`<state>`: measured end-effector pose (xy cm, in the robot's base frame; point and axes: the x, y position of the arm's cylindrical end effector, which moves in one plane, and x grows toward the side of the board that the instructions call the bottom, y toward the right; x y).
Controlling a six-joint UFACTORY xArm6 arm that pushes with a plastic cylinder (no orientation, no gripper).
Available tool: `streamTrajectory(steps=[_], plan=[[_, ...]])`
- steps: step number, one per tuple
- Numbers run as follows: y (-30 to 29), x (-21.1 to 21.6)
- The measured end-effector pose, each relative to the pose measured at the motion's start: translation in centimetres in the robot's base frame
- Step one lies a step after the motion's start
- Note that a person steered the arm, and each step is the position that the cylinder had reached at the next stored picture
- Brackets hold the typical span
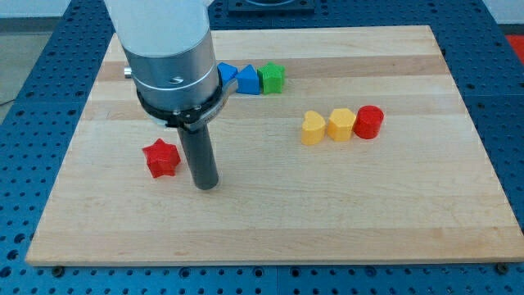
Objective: Drag the red star to the center of the board
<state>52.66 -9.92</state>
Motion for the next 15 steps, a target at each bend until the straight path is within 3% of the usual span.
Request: streamTrajectory(steps=[1,2,3,4,5,7,9,10,12,13,14,15], plan=[[-7.8,1.6],[-11.9,-2.8],[-8.1,-2.9],[-0.9,0.2],[0.7,0.1],[-4.6,-1.7],[6.7,-3.0],[6.9,-3.0],[-1.0,-5.0],[-1.4,-7.4],[-2.0,-7.3],[-8.3,-5.8]])
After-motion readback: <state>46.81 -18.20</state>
